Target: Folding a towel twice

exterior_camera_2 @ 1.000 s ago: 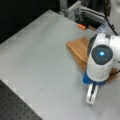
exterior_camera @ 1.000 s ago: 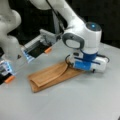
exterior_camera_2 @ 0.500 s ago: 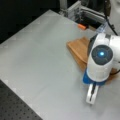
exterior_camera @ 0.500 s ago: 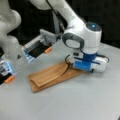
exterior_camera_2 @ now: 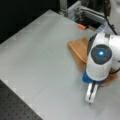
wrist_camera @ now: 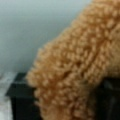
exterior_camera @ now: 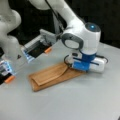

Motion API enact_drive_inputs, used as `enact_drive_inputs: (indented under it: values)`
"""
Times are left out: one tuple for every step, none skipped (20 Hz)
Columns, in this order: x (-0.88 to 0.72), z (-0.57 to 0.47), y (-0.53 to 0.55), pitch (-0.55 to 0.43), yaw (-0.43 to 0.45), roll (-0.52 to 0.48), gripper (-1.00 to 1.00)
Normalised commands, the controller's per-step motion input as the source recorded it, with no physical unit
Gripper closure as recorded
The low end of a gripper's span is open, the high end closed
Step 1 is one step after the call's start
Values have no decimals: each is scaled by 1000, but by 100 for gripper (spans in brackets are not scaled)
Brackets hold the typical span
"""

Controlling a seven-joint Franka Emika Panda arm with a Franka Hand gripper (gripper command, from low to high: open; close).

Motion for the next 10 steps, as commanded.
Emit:
enact_drive_inputs:
  values:
    - [168, -246, -8, -60, 57, -199, 100]
    - [186, -253, -3, -59, 57, -198, 100]
    - [195, -255, -7, -54, 60, -195, 100]
    - [196, -251, -11, -49, 60, -196, 100]
    - [193, -231, -24, -48, 75, -187, 100]
    - [192, -219, -31, -48, 79, -184, 100]
    - [186, -180, -54, -37, 121, -168, 100]
    - [177, -120, -85, -32, 163, -147, 100]
    - [165, -44, -120, -29, 205, -124, 100]
    - [155, 49, -157, -27, 254, -97, 100]
